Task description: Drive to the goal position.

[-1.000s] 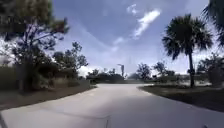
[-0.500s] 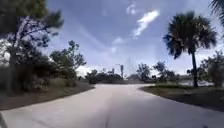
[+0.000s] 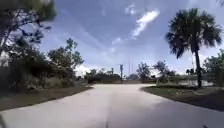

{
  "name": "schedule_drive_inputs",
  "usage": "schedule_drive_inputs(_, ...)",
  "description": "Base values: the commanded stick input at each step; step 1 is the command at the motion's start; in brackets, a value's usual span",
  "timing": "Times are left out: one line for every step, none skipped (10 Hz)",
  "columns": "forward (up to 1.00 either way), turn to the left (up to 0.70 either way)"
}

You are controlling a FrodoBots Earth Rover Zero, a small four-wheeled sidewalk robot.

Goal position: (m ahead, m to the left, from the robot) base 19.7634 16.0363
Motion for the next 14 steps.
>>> schedule_drive_inputs(0.85,0.04)
schedule_drive_inputs(0.85,0.04)
schedule_drive_inputs(0.85,0.04)
schedule_drive_inputs(0.85,0.04)
schedule_drive_inputs(0.85,0.04)
schedule_drive_inputs(0.85,0.04)
schedule_drive_inputs(0.85,0.04)
schedule_drive_inputs(0.85,0.04)
schedule_drive_inputs(0.85,0.04)
schedule_drive_inputs(0.85,0.04)
schedule_drive_inputs(0.85,0.04)
schedule_drive_inputs(0.85,0.04)
schedule_drive_inputs(0.85,0.04)
schedule_drive_inputs(0.85,0.04)
